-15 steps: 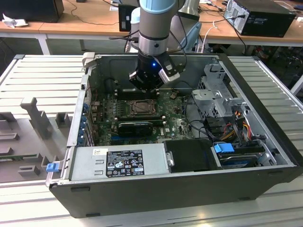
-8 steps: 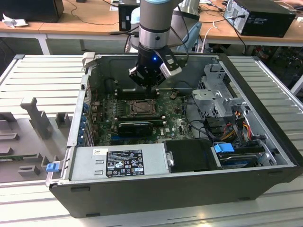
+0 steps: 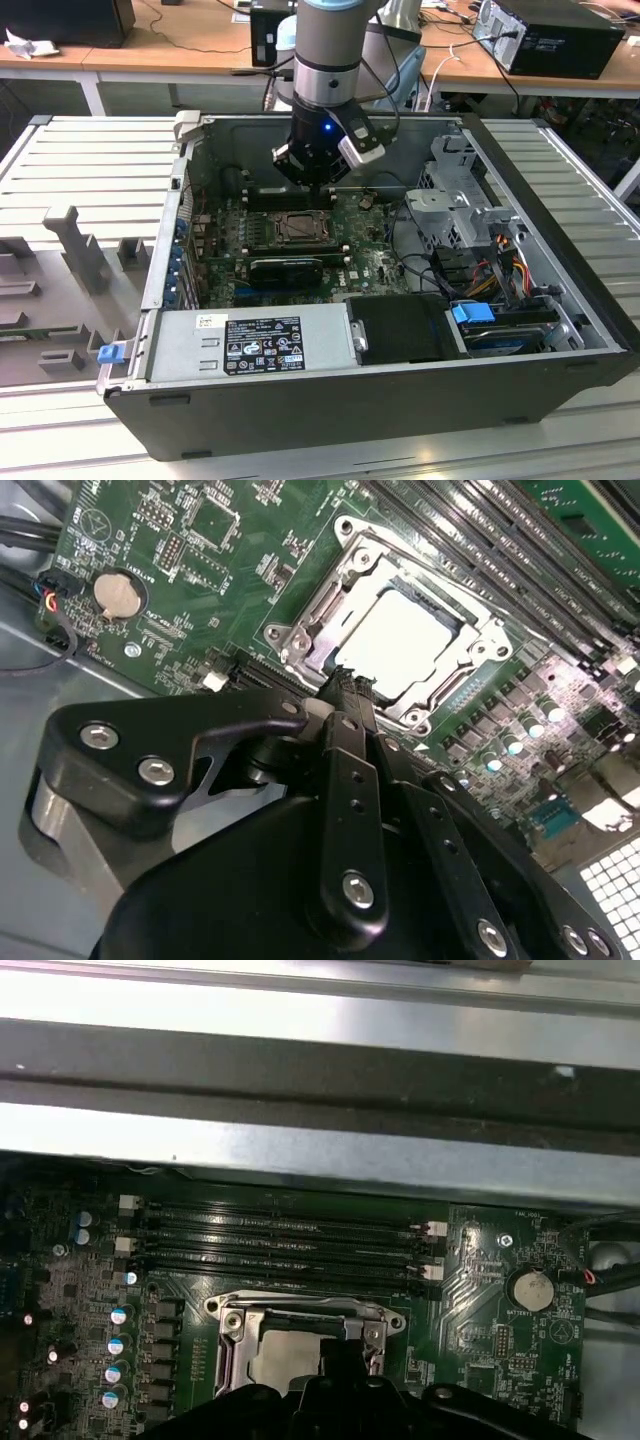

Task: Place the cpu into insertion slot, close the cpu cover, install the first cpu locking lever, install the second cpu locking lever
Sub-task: 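Install the second cpu locking lever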

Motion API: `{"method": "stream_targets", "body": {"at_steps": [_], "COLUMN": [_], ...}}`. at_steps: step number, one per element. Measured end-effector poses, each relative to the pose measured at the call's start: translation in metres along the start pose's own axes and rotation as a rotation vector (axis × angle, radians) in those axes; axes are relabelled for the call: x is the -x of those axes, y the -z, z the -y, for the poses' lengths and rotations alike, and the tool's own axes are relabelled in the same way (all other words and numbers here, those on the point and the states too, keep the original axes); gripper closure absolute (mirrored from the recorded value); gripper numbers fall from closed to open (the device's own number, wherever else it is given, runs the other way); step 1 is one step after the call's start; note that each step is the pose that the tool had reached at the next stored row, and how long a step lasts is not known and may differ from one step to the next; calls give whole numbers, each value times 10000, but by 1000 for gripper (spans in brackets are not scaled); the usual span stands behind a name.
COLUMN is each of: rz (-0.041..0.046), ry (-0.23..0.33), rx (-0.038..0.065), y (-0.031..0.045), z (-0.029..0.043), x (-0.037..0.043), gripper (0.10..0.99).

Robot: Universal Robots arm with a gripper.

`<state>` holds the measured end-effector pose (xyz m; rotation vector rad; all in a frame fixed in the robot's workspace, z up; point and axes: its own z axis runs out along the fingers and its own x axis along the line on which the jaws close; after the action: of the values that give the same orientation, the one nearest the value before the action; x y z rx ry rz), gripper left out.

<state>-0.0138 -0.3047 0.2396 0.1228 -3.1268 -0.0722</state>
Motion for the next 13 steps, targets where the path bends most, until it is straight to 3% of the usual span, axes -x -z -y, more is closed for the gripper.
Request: {"method": "stream_targets", "body": {"at_steps": [8,12,13], "rz": [0,0,1], "ry": [-1,0,-1], "rx": [0,6,59], "y": [-1,-3,0], "z": [96,224,319], "x": [-6,-16,-24], "gripper": [980,980,980]}}
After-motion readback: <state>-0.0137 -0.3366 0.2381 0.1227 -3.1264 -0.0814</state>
